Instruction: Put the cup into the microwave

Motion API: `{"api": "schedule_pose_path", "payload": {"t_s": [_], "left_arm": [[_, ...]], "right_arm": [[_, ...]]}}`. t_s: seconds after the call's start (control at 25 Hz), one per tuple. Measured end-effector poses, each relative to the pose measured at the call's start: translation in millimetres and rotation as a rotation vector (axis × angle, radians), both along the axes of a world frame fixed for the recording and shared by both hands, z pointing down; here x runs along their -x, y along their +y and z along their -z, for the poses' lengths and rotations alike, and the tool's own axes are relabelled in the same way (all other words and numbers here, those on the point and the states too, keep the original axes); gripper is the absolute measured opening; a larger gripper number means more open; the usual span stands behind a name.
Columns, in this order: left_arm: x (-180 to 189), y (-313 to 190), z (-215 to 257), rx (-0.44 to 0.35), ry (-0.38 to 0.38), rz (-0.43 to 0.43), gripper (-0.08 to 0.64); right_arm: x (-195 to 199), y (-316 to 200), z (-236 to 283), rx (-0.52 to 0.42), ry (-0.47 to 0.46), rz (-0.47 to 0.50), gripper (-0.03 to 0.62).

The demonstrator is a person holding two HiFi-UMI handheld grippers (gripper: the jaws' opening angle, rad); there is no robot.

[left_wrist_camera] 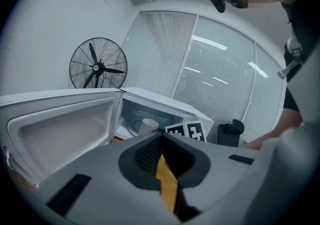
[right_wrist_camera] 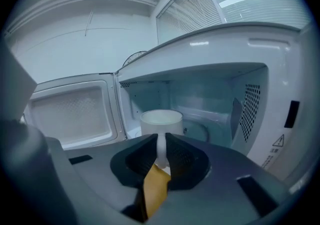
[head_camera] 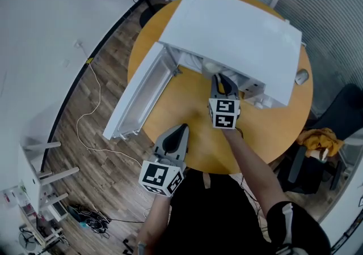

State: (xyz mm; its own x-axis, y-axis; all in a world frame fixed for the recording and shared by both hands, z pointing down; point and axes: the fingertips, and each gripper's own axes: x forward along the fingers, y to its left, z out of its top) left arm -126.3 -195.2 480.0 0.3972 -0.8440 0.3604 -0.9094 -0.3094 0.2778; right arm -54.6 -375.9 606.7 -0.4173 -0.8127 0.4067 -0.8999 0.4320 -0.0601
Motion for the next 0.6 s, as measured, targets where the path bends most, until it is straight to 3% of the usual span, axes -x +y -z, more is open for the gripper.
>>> {"api": "schedule_pose_path", "payload": {"t_s": [0.6], "left_arm": [[9, -17, -6, 0.007, 0.005, -0.035, -0.005]], "right_arm": [[-3, -37, -8, -0.054, 0.014, -0.123, 0.044]]}}
